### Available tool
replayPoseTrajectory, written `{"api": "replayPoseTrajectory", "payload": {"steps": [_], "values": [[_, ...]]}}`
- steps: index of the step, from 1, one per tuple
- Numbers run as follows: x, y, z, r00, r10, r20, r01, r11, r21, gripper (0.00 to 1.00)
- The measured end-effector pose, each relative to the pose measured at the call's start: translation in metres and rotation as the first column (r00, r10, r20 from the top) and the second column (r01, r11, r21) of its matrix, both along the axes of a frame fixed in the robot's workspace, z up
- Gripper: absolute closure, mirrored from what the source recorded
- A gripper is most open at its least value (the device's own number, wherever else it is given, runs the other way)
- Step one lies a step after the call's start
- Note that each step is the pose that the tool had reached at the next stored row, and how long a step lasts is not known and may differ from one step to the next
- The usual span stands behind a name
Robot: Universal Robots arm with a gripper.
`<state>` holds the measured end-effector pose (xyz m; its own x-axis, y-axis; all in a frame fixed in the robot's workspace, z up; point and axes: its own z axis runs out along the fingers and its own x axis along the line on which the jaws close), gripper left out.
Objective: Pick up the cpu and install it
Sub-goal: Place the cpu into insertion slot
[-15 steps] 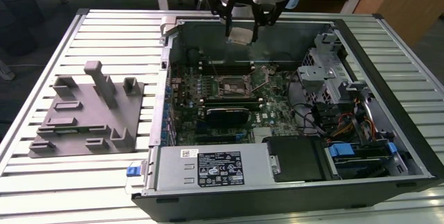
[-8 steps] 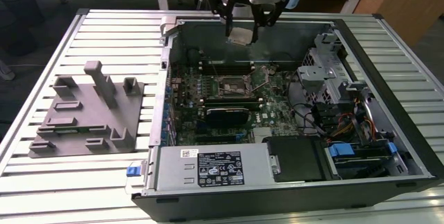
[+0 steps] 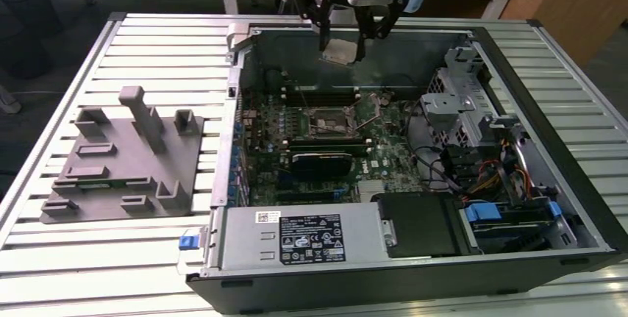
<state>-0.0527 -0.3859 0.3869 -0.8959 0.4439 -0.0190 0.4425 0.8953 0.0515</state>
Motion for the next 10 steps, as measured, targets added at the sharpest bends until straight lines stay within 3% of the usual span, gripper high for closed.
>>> {"api": "replayPoseTrajectory", "payload": {"steps": [10], "values": [[0.0,0.0,-0.0002,0.9979,-0.064,-0.0001,0.064,0.9979,-0.0004,0.46]]}}
